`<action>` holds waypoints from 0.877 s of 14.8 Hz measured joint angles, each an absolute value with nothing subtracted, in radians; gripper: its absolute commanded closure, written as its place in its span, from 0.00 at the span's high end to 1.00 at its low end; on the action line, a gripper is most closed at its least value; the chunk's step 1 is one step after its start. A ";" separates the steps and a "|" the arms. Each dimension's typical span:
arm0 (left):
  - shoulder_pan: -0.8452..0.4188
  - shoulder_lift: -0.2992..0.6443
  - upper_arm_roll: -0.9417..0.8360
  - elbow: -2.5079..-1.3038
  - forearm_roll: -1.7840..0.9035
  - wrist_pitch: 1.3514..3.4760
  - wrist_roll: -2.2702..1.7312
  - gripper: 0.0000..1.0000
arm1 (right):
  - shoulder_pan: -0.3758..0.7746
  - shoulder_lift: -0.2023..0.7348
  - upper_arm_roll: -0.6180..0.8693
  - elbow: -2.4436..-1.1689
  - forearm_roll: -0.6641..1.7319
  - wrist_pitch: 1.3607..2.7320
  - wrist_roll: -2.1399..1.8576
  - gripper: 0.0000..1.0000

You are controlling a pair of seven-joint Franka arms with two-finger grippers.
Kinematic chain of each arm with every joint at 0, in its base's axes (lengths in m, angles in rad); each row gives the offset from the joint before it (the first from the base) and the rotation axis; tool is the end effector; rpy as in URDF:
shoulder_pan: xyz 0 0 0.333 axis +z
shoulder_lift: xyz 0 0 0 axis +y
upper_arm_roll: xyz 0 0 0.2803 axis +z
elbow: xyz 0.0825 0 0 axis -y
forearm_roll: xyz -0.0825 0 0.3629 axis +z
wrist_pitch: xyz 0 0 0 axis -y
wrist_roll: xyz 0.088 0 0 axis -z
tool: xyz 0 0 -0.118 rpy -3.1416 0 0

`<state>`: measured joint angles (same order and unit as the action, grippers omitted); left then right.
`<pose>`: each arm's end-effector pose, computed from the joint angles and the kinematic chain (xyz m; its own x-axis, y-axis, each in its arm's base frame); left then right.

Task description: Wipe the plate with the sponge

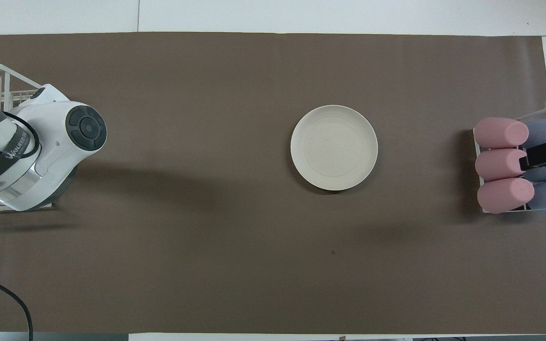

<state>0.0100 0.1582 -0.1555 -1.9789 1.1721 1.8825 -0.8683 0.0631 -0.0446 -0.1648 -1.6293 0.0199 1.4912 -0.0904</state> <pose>0.5652 -0.0011 0.3785 0.9448 -0.0136 0.3274 0.2707 -0.5305 -0.8033 0.5081 -0.0510 0.5682 0.9958 -0.0085 -0.0911 -0.0118 -0.9993 -0.0356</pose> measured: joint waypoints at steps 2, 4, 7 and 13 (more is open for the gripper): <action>0.020 0.159 -0.156 -1.979 1.170 1.898 -0.870 0.20 | 0.063 -0.045 -0.164 -1.629 0.020 1.491 -0.080 1.00; 0.020 0.159 -0.159 -1.975 1.141 1.905 -0.878 0.50 | 0.063 -0.045 -0.164 -1.629 0.020 1.491 -0.079 1.00; 0.020 0.164 -0.162 -1.952 1.090 1.911 -0.881 0.80 | 0.063 -0.045 -0.164 -1.629 0.020 1.491 -0.079 1.00; 0.020 0.174 -0.162 -1.937 1.078 1.930 -0.885 1.00 | 0.065 -0.044 -0.160 -1.629 0.020 1.491 -0.079 1.00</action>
